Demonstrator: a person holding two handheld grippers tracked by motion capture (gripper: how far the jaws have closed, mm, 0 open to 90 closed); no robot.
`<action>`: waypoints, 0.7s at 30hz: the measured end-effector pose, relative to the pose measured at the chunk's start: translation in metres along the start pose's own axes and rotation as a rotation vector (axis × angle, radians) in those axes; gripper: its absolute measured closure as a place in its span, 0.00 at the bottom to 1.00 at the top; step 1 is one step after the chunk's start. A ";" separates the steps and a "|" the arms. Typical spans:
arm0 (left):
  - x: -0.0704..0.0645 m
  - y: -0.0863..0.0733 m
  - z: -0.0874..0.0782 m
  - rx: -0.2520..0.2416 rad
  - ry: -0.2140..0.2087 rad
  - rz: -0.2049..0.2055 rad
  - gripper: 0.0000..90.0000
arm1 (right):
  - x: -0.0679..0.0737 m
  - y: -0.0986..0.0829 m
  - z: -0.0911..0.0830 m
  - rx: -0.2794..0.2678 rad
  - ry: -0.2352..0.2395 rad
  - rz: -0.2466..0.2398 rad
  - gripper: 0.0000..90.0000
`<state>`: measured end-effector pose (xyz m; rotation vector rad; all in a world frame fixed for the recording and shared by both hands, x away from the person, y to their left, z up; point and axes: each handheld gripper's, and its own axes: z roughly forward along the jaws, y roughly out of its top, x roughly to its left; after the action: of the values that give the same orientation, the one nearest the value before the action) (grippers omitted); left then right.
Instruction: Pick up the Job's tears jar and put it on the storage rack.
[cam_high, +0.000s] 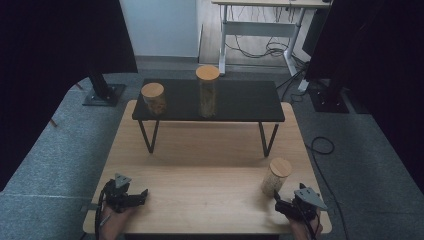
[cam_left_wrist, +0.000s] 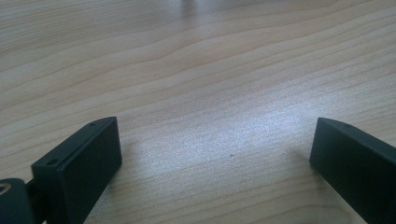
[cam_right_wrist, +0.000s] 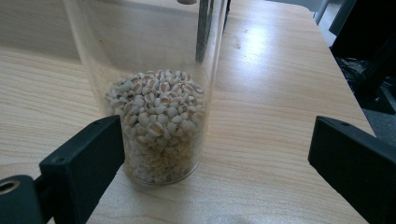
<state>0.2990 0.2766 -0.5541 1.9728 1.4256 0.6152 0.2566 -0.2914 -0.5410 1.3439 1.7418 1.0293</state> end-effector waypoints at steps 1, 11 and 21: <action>0.000 0.000 0.000 0.000 0.000 0.000 0.02 | 0.000 0.000 0.000 -0.001 0.001 -0.002 0.04; 0.000 0.000 0.000 0.000 0.000 -0.001 0.02 | 0.004 0.002 0.003 0.001 0.014 -0.011 0.04; 0.000 0.000 0.000 0.000 0.000 -0.001 0.02 | 0.007 0.003 0.007 0.000 0.033 -0.021 0.04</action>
<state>0.2989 0.2766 -0.5541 1.9720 1.4263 0.6148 0.2622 -0.2827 -0.5419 1.3122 1.7762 1.0450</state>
